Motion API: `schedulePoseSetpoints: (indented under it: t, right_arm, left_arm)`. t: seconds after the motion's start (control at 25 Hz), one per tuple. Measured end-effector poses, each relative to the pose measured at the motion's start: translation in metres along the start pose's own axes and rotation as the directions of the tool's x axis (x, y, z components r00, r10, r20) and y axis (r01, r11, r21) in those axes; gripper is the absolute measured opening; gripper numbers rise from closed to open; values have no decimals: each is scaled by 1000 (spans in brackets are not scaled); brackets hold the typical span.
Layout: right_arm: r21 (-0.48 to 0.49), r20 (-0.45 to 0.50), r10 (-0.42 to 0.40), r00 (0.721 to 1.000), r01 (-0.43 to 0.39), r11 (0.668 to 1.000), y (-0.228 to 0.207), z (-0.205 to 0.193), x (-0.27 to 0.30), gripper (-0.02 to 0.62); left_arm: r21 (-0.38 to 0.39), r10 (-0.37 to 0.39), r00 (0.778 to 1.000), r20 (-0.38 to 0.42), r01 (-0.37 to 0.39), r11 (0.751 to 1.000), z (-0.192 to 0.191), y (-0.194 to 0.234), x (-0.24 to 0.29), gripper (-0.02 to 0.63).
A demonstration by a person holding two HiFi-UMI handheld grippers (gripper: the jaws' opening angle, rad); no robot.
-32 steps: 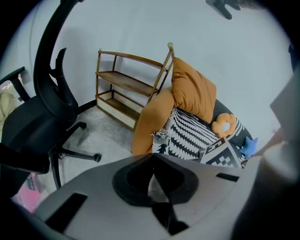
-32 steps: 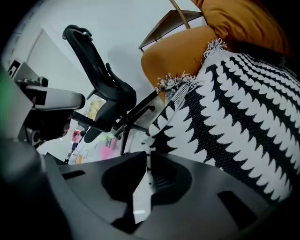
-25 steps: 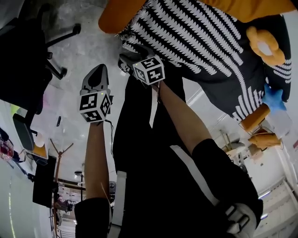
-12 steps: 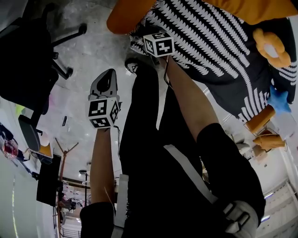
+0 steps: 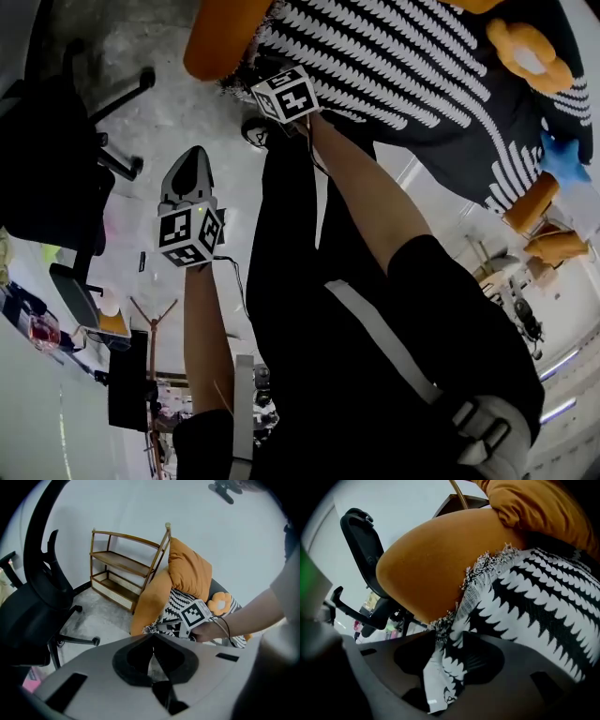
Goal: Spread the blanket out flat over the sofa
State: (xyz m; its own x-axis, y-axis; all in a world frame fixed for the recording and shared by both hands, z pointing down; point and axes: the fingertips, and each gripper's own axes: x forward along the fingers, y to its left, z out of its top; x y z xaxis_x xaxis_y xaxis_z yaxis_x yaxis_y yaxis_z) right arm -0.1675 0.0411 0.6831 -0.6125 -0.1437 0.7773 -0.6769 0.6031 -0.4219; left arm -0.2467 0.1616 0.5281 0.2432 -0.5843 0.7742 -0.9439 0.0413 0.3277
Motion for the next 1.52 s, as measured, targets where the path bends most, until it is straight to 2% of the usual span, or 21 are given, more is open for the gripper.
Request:
schedulePoseSetpoints:
  t: [0.04, 0.08, 0.2, 0.36, 0.52, 0.56, 0.68, 0.84, 1.04, 1.2, 1.28, 1.36, 1.4, 1.52]
  right_arm:
    - [-1, -7, 3, 1000, -4, 1000, -2, -3, -7, 230]
    - [4, -6, -5, 1000, 5, 1000, -5, -8, -17, 262]
    - [36, 15, -58, 998, 57, 998, -20, -28, -56, 259]
    - [122, 41, -123, 992, 117, 986, -45, -51, -104, 191]
    - [161, -10, -174, 985, 173, 972, -68, -94, -155, 169]
    - [175, -12, -185, 983, 184, 967, -76, -101, -169, 165]
    - [241, 0, -234, 972, 227, 944, -97, -118, -217, 151]
    - [289, 12, -283, 959, 268, 919, -108, -140, -278, 127]
    - [322, 14, -295, 955, 275, 906, -112, -166, -358, 112]
    - [354, 27, -314, 949, 285, 891, -111, -187, -417, 110]
    - [374, 56, -350, 935, 306, 876, -120, -187, -444, 92]
    - [395, 73, -378, 923, 322, 861, -128, -192, -472, 27]
    - [405, 70, -382, 921, 324, 855, -127, -198, -486, 9]
    - [412, 72, -378, 923, 318, 854, -114, -208, -522, 9]
  left_arm:
    - [4, -9, 1000, 2, 9, 1000, 5, -2, 2, 21]
    - [7, -19, 1000, 2, 19, 1000, 9, -6, 4, 21]
    - [28, -47, 999, -7, 47, 998, 17, -26, 11, 21]
    - [77, -76, 997, -1, 75, 994, 34, -52, 29, 21]
    - [17, -88, 996, -17, 89, 996, 31, -87, 43, 21]
    - [22, -97, 995, -28, 98, 995, 30, -100, 47, 21]
    - [111, -133, 989, -68, 140, 984, 30, -147, 55, 23]
    - [152, -172, 977, -124, 190, 970, 22, -198, 52, 21]
    - [268, -214, 954, -209, 267, 926, 11, -278, 36, 21]
    - [375, -234, 936, -262, 322, 869, 11, -330, 20, 21]
    - [412, -249, 934, -254, 338, 846, 26, -353, 18, 21]
    - [426, -262, 938, -228, 338, 840, 41, -378, 11, 21]
    - [427, -266, 941, -212, 333, 840, 48, -390, 4, 21]
    - [408, -271, 950, -153, 311, 858, 68, -417, -23, 21]
